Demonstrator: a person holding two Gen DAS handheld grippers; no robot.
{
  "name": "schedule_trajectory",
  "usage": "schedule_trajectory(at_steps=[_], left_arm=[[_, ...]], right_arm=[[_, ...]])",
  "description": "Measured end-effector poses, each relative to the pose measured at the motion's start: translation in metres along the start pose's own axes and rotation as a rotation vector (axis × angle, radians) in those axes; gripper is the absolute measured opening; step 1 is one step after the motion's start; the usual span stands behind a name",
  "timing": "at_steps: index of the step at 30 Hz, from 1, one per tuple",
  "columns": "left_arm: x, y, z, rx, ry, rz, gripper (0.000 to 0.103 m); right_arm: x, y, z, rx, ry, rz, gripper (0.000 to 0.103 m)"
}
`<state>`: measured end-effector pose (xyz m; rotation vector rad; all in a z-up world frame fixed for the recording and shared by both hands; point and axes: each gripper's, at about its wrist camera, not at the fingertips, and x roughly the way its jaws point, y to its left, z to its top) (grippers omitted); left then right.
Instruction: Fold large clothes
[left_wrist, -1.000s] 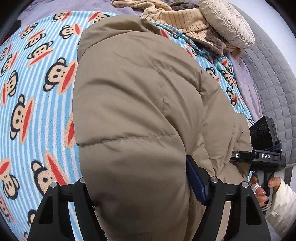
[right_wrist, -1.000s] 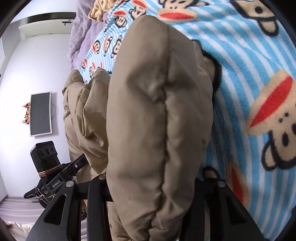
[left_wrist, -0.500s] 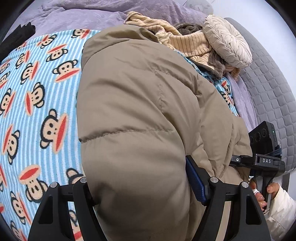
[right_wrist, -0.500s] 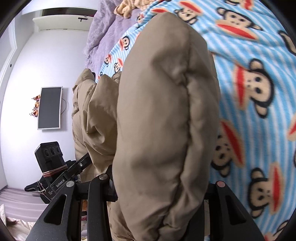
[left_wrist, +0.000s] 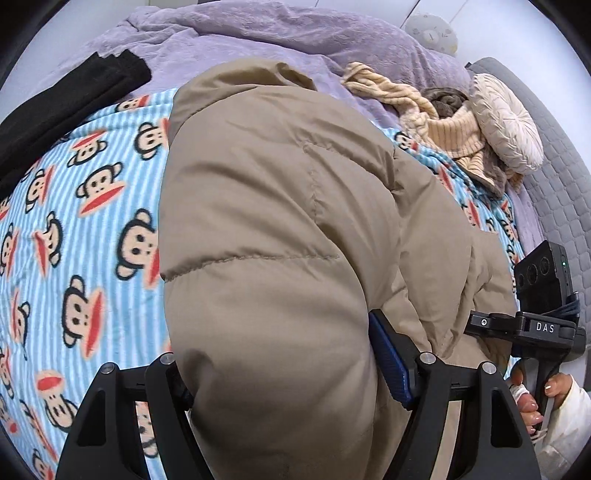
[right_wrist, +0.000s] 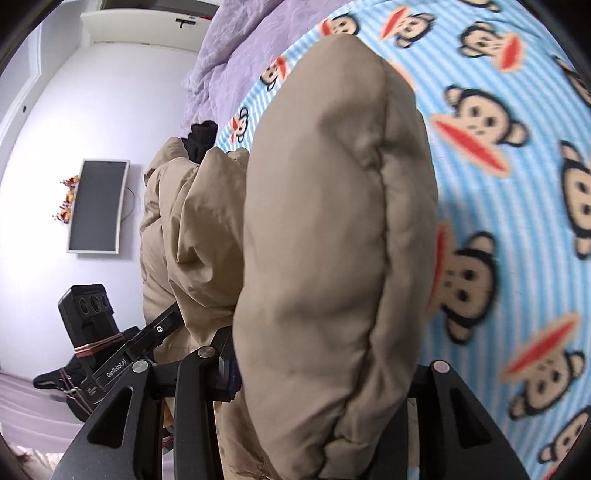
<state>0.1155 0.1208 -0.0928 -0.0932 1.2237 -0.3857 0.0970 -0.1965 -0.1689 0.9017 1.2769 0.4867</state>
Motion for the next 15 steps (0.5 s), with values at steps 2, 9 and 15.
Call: schedule_trajectory(at_steps=[2, 9, 15], left_arm=[[0.01, 0.02, -0.001, -0.018, 0.018, 0.036, 0.077], [0.032, 0.048, -0.016, -0.055, 0.008, 0.072, 0.082], [0.031, 0.042, -0.018, -0.062, 0.001, 0.089, 0.083]], right_arm=[[0.025, 0.006, 0.002, 0.003, 0.015, -0.036, 0.044], [0.037, 0.001, 0.009, 0.024, 0.041, -0.162, 0.05], [-0.029, 0.01, -0.002, -0.066, -0.043, -0.387, 0.051]])
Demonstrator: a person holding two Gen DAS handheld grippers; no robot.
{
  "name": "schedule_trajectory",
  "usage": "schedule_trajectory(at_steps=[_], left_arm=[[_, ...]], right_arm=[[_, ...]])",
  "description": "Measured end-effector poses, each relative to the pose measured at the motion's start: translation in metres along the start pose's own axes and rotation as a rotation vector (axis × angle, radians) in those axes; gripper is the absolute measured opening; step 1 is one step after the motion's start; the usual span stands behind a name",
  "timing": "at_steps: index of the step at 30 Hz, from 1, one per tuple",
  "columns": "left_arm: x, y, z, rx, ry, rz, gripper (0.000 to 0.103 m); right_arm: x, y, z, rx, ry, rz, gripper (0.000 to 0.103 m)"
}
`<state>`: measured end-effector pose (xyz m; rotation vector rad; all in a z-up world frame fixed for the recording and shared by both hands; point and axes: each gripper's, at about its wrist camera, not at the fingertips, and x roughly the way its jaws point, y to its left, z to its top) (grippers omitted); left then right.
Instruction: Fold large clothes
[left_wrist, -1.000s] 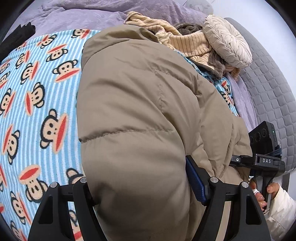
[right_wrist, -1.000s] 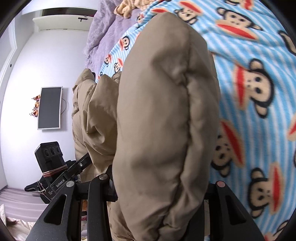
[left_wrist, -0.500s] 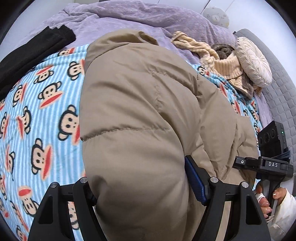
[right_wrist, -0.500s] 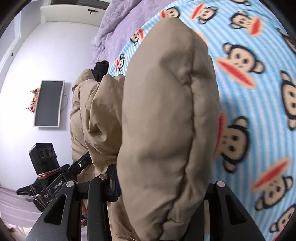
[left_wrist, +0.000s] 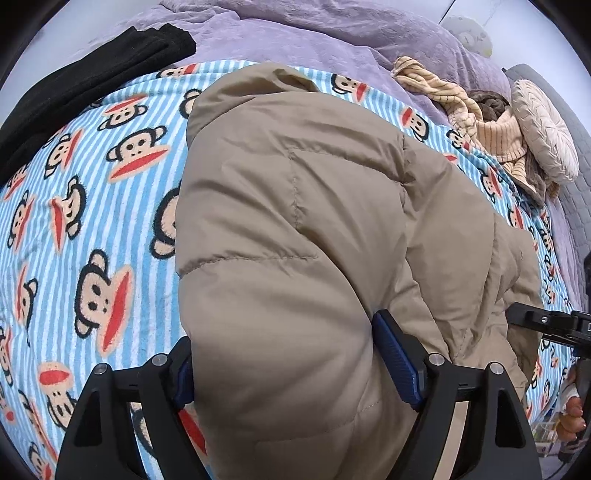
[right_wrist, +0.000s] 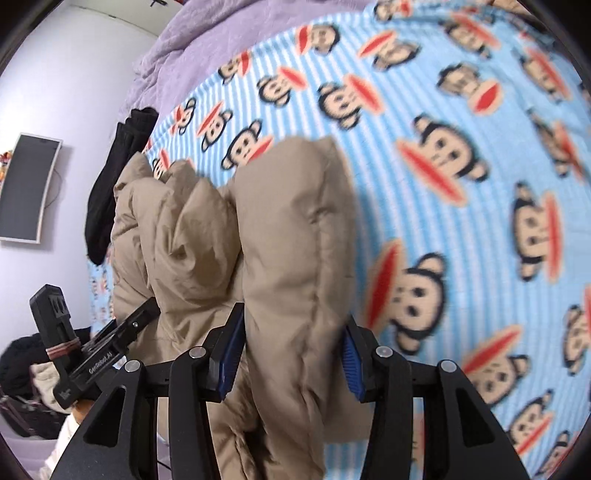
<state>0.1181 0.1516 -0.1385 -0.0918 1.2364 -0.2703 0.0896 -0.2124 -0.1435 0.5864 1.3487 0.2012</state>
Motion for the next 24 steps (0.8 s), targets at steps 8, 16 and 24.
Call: schedule_trajectory(at_steps=[8, 16, 24], left_arm=[[0.0, -0.002, 0.001, 0.004, -0.002, 0.014, 0.085], [-0.004, -0.001, 0.003, 0.0, -0.002, 0.039, 0.085], [-0.025, 0.005, 0.019, -0.008, -0.127, 0.114, 0.085]], right_arm=[[-0.04, 0.066, -0.002, -0.085, -0.176, -0.035, 0.024], [0.031, 0.104, 0.008, -0.163, -0.098, -0.164, 0.023], [0.055, 0.077, 0.005, -0.102, -0.046, -0.191, 0.02]])
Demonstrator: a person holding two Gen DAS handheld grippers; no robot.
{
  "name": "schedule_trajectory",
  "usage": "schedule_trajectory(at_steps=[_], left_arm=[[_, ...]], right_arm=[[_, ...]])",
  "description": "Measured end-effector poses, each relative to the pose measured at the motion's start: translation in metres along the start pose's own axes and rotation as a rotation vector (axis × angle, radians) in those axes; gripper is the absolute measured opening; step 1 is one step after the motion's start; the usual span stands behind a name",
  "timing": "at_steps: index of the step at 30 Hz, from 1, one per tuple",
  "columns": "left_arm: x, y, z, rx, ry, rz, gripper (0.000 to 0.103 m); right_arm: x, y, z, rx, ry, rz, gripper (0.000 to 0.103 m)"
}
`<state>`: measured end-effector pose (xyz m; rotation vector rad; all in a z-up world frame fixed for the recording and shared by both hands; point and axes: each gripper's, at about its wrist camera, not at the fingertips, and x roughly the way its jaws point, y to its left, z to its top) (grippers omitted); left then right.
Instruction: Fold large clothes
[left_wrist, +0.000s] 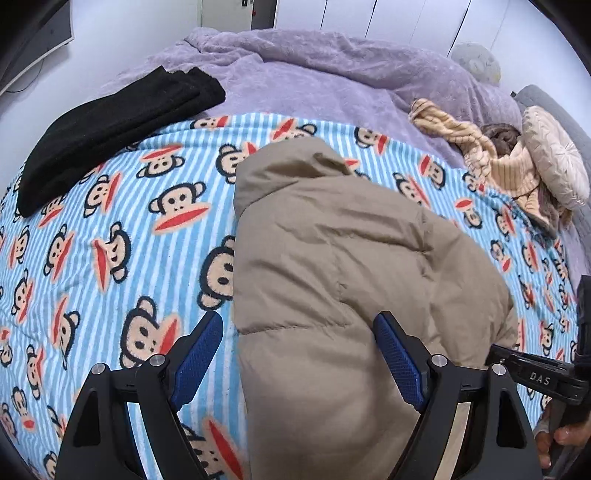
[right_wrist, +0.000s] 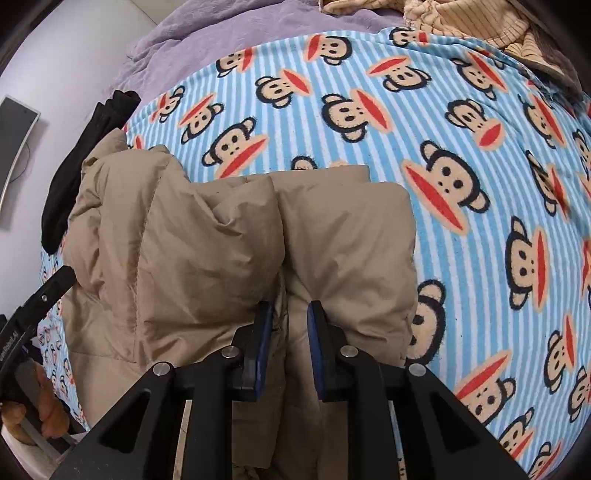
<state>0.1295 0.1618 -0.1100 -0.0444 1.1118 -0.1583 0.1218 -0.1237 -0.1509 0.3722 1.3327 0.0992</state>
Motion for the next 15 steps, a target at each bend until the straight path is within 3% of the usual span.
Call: schedule_trajectory(at_steps=[4, 5, 7, 15], left_arm=[[0.027, -0.003, -0.002, 0.001, 0.04, -0.007, 0.087], [0.03, -0.005, -0.003, 0.001, 0.043, -0.003, 0.093], [0.034, -0.006, -0.003, -0.004, 0.049, 0.013, 0.096], [0.024, -0.003, -0.008, -0.005, 0.053, 0.041, 0.096]], right_arm=[[0.015, -0.006, 0.001, 0.012, 0.014, -0.019, 0.02], [0.018, -0.008, 0.001, 0.015, 0.018, -0.021, 0.02], [0.021, -0.01, 0.003, 0.027, 0.031, -0.018, 0.02], [-0.032, 0.001, -0.015, 0.009, 0.004, 0.015, 0.024]])
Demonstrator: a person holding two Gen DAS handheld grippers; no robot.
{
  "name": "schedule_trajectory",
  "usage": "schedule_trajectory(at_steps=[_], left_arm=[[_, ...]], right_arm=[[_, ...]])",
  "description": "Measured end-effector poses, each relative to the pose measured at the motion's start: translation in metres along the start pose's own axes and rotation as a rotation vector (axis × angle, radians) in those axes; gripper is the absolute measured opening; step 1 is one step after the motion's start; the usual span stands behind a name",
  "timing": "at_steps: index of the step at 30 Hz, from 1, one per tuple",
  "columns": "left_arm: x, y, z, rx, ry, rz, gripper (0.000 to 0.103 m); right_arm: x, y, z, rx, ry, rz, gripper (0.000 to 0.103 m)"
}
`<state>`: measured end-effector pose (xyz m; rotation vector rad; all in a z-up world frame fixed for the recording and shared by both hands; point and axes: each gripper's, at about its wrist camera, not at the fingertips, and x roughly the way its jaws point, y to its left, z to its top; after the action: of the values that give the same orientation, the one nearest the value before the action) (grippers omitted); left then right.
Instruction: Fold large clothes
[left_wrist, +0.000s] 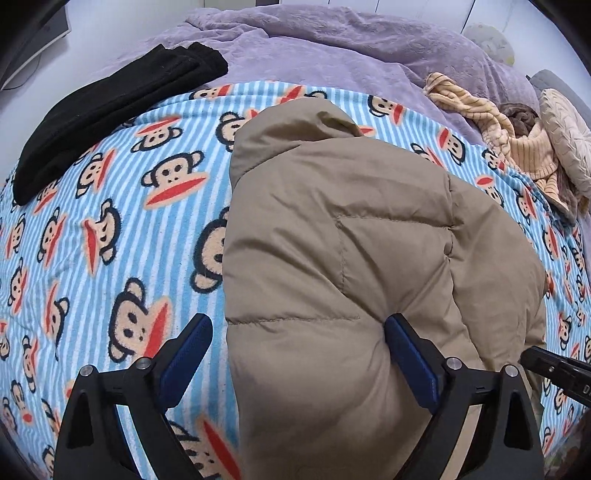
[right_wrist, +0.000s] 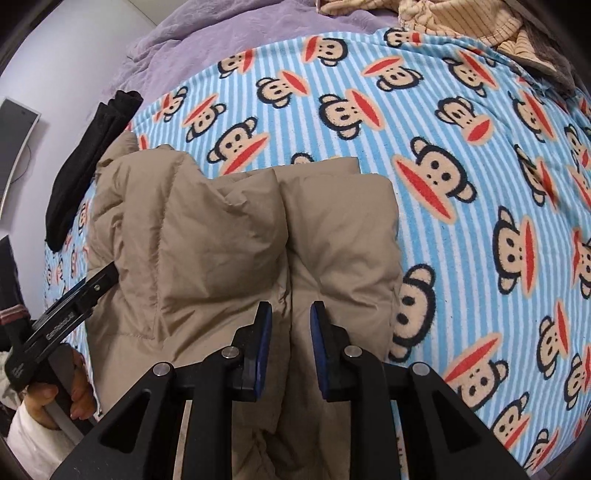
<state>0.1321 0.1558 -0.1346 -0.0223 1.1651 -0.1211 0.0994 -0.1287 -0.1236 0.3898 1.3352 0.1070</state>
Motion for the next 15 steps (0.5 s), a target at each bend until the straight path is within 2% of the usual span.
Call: schedule_trajectory(at_steps=[5, 8, 11, 13, 15], left_arm=[[-0.024, 0.001, -0.013, 0.03, -0.005, 0.022, 0.096], [-0.04, 0.004, -0.026, 0.039, 0.0, 0.028, 0.096], [-0.053, 0.006, -0.04, 0.041, 0.02, 0.029, 0.096], [-0.059, 0.007, -0.05, 0.044, 0.037, 0.024, 0.096], [-0.065, 0.008, -0.057, 0.049, 0.047, 0.019, 0.096]], right_arm=[[-0.034, 0.009, -0.031, -0.037, -0.019, 0.042, 0.024], [-0.044, 0.015, -0.049, -0.071, -0.018, 0.035, 0.024], [-0.041, 0.015, -0.063, -0.068, 0.031, 0.047, 0.027], [-0.035, 0.014, -0.07, -0.061, 0.061, 0.022, 0.033], [-0.033, 0.012, -0.076, -0.051, 0.07, 0.011, 0.033]])
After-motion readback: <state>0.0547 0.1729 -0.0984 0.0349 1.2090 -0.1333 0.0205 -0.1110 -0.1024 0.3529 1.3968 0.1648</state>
